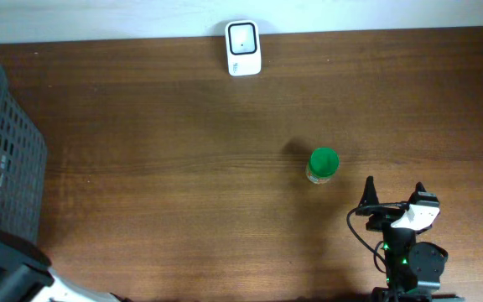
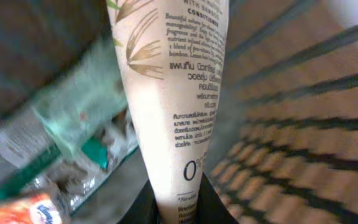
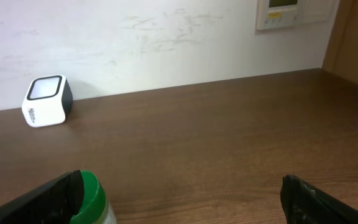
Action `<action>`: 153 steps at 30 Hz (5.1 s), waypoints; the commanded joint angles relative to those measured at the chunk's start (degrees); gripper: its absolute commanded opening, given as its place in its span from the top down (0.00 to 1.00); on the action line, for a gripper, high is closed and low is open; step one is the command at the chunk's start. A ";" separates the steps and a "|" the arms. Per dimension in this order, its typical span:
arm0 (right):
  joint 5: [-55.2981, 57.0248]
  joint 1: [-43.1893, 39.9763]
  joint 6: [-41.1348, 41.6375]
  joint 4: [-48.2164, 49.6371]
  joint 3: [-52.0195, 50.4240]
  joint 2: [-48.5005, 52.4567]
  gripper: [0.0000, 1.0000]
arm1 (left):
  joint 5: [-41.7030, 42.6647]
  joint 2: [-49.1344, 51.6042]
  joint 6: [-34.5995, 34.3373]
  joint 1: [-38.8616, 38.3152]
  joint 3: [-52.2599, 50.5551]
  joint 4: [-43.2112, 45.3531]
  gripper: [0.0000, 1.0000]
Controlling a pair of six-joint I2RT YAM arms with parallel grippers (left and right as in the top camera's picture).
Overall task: Scan the item barcode
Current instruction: 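Lift the white conditioner tube and lay it beside the bottle, then reach left gripper into basket and grasp the light green packet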
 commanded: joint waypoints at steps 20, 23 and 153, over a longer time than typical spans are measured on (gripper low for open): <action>0.70 -0.31 0.00 -0.28 -0.31 -0.11 0.02 | 6.12 -17.73 -6.45 -52.00 1.95 -7.48 1.00; 0.70 -0.31 0.00 -0.28 -0.31 -0.11 0.02 | 7.80 -14.45 -6.86 -59.12 -3.45 -6.51 1.00; 0.70 -0.31 0.00 -0.28 -0.31 -0.11 0.02 | -35.65 17.55 20.85 -5.92 -5.14 11.63 1.00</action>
